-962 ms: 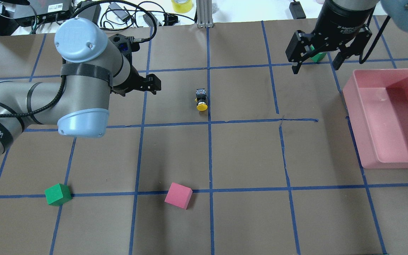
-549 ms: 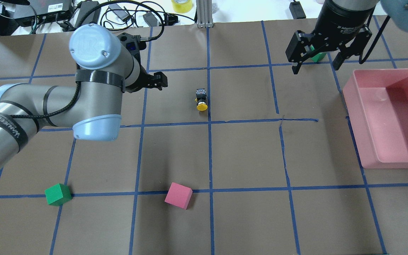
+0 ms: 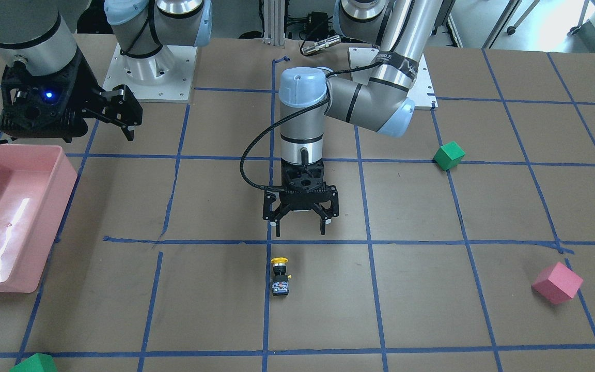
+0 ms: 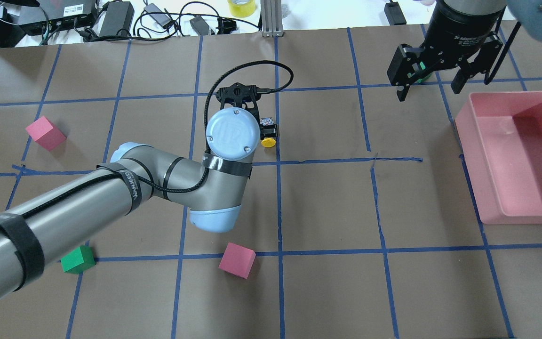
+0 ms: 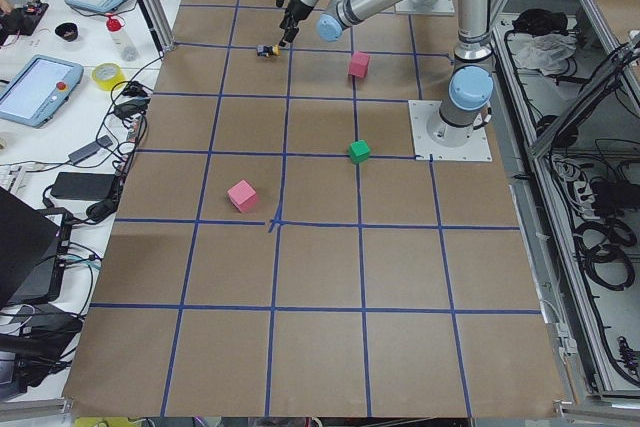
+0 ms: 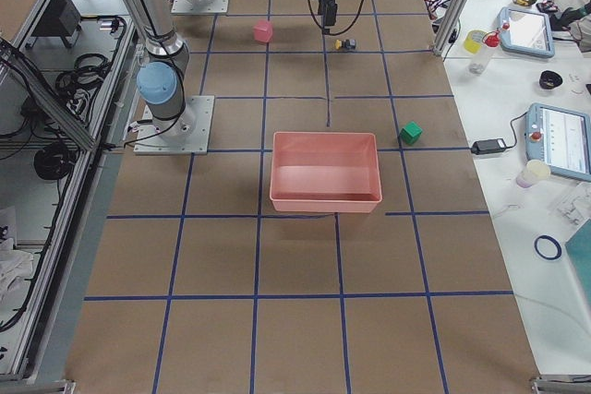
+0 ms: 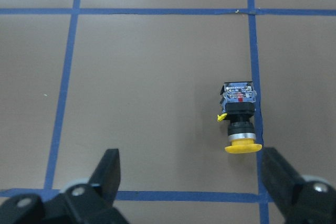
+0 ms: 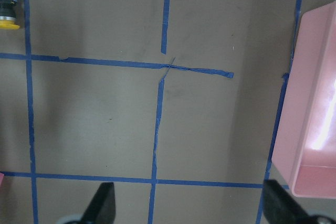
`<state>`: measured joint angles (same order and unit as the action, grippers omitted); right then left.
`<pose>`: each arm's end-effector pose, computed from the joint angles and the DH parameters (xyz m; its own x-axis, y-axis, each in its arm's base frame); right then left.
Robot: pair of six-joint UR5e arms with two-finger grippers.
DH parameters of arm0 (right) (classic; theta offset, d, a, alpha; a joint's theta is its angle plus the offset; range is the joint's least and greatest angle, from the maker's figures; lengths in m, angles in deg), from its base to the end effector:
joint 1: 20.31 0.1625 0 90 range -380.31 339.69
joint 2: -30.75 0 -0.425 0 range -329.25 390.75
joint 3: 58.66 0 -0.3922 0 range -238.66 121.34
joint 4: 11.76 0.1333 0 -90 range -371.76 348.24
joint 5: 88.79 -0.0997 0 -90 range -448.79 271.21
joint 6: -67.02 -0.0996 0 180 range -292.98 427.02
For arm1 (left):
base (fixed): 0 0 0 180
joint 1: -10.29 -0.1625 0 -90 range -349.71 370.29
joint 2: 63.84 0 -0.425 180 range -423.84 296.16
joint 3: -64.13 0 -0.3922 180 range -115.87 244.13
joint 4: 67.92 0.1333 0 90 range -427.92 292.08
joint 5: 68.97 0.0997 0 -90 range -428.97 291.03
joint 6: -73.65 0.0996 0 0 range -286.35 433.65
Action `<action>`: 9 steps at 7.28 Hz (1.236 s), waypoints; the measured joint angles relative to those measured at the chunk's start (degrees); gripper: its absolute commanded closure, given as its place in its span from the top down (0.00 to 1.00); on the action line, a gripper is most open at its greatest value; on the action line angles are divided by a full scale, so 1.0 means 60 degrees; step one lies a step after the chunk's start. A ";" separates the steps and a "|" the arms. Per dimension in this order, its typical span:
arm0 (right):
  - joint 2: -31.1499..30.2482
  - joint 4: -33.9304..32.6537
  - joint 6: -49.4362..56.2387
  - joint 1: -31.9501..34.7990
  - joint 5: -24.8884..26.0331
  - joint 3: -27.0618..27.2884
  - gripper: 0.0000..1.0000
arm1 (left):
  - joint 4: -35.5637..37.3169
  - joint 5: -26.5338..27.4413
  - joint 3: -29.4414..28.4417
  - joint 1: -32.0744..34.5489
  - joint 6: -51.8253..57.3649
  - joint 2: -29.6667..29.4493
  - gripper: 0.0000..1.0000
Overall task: Align button upright
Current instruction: 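Swing the left arm over and bring its gripper above the switch, then lower the left gripper and close it around the switch body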
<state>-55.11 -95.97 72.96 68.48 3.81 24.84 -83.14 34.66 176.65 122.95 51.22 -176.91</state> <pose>0.1179 -0.5187 0.4973 -0.9956 -0.0850 0.0388 -0.0824 0.9945 0.0642 -0.3230 -0.4885 0.2375 -0.9982 -0.0593 -0.0041 -0.0482 0.8471 -0.5293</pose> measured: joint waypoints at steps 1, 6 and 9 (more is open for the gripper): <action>0.0002 0.0002 -0.0005 -0.0006 0.0029 0.0004 1.00 | 0.0714 0.0134 0.0026 0.0199 -0.0145 -0.0488 1.00; -0.0012 -0.0028 -0.0055 -0.0010 0.0032 0.0000 1.00 | 0.3829 0.0273 -0.0080 0.0597 0.0709 -0.2434 0.95; -0.0015 -0.0080 -0.0019 -0.0004 0.0041 0.0000 1.00 | 0.4249 0.0631 -0.0302 0.0603 0.1104 -0.2734 0.92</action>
<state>-55.20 -96.45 72.84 68.45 4.06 24.84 -57.65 38.45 174.83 126.57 57.84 -193.32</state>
